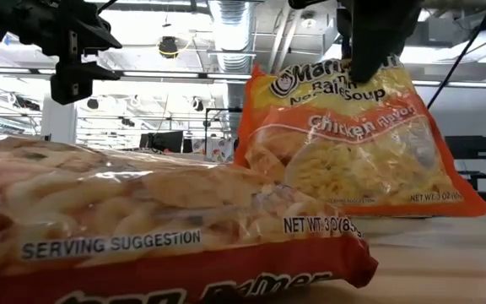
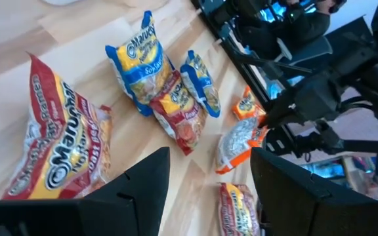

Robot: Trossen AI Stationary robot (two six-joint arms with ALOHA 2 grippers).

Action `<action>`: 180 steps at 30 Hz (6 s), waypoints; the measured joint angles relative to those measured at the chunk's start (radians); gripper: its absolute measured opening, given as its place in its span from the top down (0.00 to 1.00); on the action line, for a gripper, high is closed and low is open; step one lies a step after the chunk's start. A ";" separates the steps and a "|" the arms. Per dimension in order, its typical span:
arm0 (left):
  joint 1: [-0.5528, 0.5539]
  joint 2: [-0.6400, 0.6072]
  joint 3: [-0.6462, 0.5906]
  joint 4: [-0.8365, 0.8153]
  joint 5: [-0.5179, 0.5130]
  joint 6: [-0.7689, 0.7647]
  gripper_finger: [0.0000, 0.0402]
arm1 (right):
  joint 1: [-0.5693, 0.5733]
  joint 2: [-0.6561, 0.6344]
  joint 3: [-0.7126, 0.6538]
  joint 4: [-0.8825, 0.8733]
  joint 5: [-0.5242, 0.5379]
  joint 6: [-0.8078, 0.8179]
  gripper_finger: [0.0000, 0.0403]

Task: Sort Maruchan noodles
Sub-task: Put the middle orange noodle soup pack into the left white bin

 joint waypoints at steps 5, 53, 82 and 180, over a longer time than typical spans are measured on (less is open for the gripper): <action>0.000 0.000 0.000 0.013 0.017 0.034 0.50 | -0.014 0.000 0.017 0.000 0.001 -0.007 0.99; -0.001 0.210 0.000 0.368 0.098 0.498 0.39 | -0.400 -0.002 0.388 -0.002 -0.140 -0.341 0.99; -0.002 0.596 0.000 0.831 0.238 0.371 0.39 | -0.446 -0.002 0.388 -0.027 -0.179 -0.400 0.99; 0.798 1.101 0.264 0.584 0.222 0.645 0.91 | -0.910 -0.357 0.388 -0.185 -0.191 -0.649 0.59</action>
